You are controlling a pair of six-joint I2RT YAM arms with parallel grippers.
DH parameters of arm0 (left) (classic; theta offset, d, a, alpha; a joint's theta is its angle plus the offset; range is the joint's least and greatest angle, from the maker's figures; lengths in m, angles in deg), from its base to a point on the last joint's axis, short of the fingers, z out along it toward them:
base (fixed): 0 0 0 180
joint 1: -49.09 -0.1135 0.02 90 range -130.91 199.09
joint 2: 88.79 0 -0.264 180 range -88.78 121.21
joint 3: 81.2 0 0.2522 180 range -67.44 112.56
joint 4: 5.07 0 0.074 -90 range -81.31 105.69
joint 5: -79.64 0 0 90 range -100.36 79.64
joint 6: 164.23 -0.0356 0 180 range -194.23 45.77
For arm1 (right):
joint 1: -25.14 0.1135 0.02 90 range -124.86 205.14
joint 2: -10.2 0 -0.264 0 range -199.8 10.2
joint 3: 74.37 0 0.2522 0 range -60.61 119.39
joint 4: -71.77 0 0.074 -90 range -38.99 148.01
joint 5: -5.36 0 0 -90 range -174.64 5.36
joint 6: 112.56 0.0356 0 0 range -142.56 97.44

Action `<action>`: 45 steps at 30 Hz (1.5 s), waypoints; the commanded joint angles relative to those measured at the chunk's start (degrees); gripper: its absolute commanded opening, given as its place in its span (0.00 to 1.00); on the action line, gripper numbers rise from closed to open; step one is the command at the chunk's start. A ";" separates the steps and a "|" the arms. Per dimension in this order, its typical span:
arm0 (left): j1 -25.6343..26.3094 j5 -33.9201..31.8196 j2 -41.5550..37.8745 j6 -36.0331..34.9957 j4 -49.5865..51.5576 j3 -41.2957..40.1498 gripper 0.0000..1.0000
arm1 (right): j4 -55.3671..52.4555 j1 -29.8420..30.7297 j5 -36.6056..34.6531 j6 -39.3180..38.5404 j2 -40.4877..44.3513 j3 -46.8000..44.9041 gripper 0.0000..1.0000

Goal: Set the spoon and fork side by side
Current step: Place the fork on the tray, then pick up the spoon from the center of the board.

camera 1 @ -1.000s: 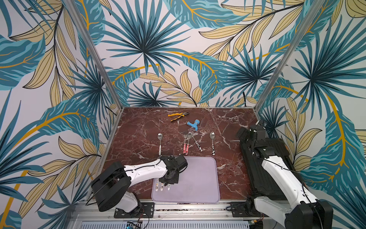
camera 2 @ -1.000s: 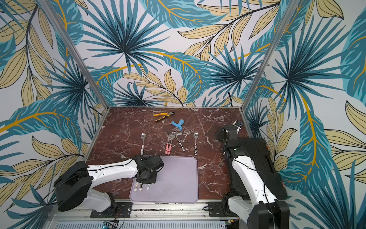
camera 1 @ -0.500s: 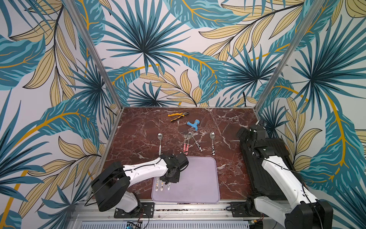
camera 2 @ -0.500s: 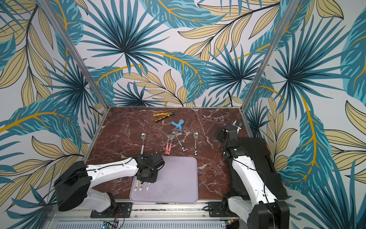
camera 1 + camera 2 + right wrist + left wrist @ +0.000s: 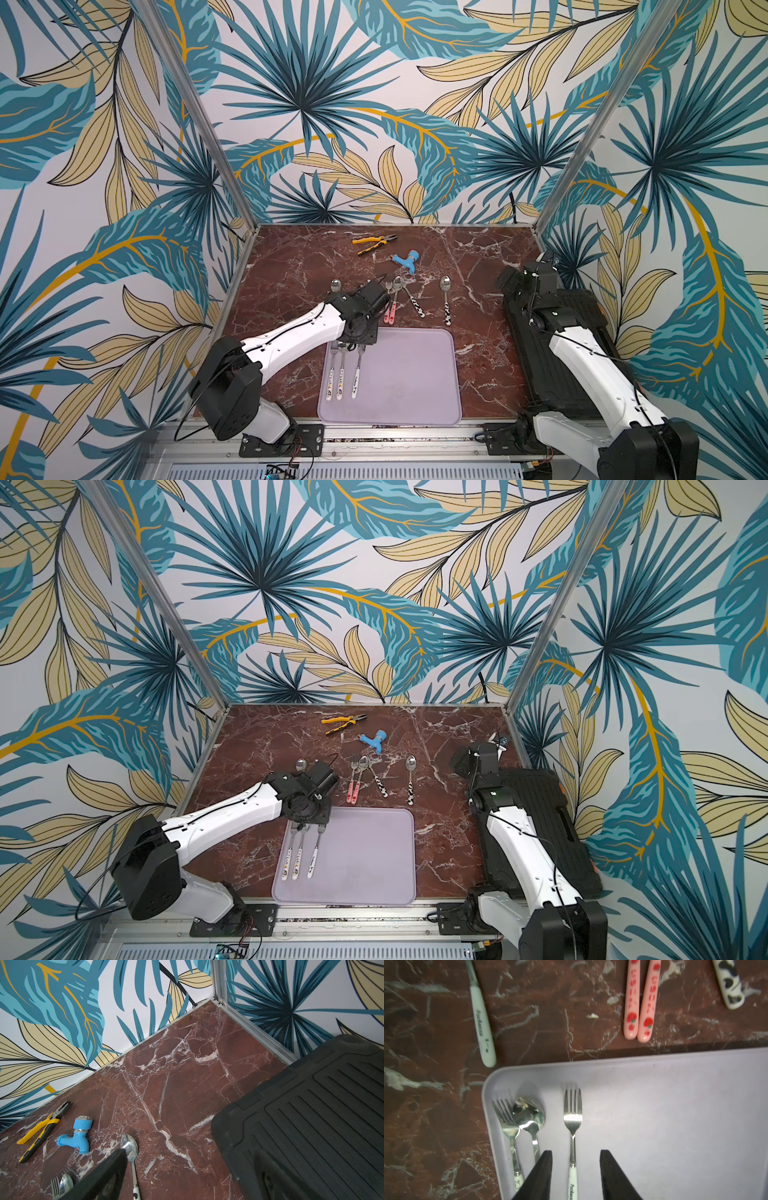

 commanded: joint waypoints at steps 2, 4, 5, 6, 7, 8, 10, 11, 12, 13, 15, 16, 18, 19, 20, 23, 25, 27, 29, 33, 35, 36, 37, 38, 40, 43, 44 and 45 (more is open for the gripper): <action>-4.73 0.03 3.33 -5.75 -0.15 4.31 0.43 | -0.91 0.04 -0.80 0.16 0.67 0.00 0.99; -6.94 0.94 5.15 -6.97 -0.83 5.58 0.43 | -1.10 0.03 -0.80 0.10 0.67 0.08 1.00; -7.73 1.22 5.99 -7.45 -1.13 6.11 0.43 | -1.16 0.03 -0.84 0.03 0.69 0.00 1.00; -8.65 1.37 6.95 -8.03 -1.42 6.83 0.43 | -1.09 0.08 -0.83 0.09 0.75 0.00 1.00; -9.48 1.38 8.03 -8.46 -1.68 7.36 0.42 | -1.02 0.03 -0.84 0.09 0.73 0.00 1.00; -10.20 1.38 9.02 -8.85 -1.90 7.79 0.43 | -1.01 0.03 -0.84 0.05 0.67 0.04 0.99; -12.08 2.63 11.24 -9.77 -2.79 8.44 0.42 | -1.04 0.03 -0.76 0.05 0.54 0.01 1.00; -13.08 3.50 12.04 -9.86 -3.39 8.37 0.42 | -1.05 0.03 -0.81 0.09 0.49 0.00 1.00; -14.14 4.33 13.10 -9.89 -4.20 8.30 0.42 | -0.98 0.03 -0.80 0.07 0.43 0.01 0.99; -14.91 4.88 13.73 -9.97 -4.93 8.24 0.42 | -1.00 0.02 -0.90 0.04 0.44 -0.07 1.00; -16.02 4.70 15.13 -10.30 -5.68 8.37 0.42 | -1.16 0.03 -0.93 -0.02 0.46 -0.07 1.00; -16.51 4.77 15.83 -10.48 -5.91 8.64 0.42 | -1.16 0.00 -0.99 0.00 0.44 -0.07 1.00; -17.36 4.74 16.95 -10.83 -6.13 8.90 0.42 | -1.16 0.01 -0.94 0.03 0.41 -0.09 1.00; -17.80 4.90 17.40 -10.98 -6.28 9.12 0.42 | -1.15 0.03 -0.95 -0.07 0.41 -0.09 0.99; -18.02 4.86 17.75 -11.09 -6.36 9.30 0.42 | -1.15 0.03 -1.00 -0.02 0.42 -0.06 1.00; -18.70 4.67 18.35 -11.42 -6.45 9.34 0.42 | -1.16 0.03 -1.08 -0.11 0.36 -0.07 1.00; -19.19 3.97 18.74 -11.69 -6.38 9.22 0.42 | -0.99 0.04 -1.13 -0.09 0.33 -0.01 1.00; -19.58 4.00 18.88 -11.73 -6.60 8.82 0.42 | -1.17 0.01 -1.11 -0.09 0.28 -0.07 0.99; -19.75 4.03 18.64 -11.73 -6.82 8.22 0.42 | -1.12 0.02 -1.19 -0.10 0.33 -0.05 0.99; -19.82 3.43 17.84 -11.86 -6.77 7.84 0.42 | -1.15 0.08 -1.15 -0.16 0.30 -0.01 1.00; -19.89 3.11 17.31 -11.98 -6.73 7.74 0.42 | -1.15 -0.01 -1.11 -0.16 0.24 -0.06 0.99; -19.86 2.70 17.13 -12.14 -6.44 7.88 0.42 | -1.16 0.03 -1.12 -0.14 0.29 -0.02 0.99; -19.92 2.30 17.20 -12.33 -6.18 8.03 0.43 | -1.12 0.03 -1.13 -0.13 0.23 -0.02 0.99; -19.97 2.12 17.28 -12.50 -5.83 8.25 0.43 | -1.16 -0.02 -1.11 -0.10 0.21 -0.05 1.00; -20.23 0.85 17.46 -12.77 -5.34 8.50 0.43 | -1.14 0.03 -1.02 -0.09 0.23 0.03 0.99; -20.62 -0.86 17.69 -13.15 -4.60 8.78 0.43 | -1.25 0.02 -1.05 -0.16 0.31 0.11 1.00; -20.78 -1.15 17.95 -13.30 -4.44 8.87 0.43 | -1.25 0.03 -1.07 -0.11 0.36 0.02 1.00; -20.97 -1.29 18.31 -13.44 -4.26 8.96 0.43 | -1.17 -0.01 -1.04 -0.11 0.30 0.06 0.99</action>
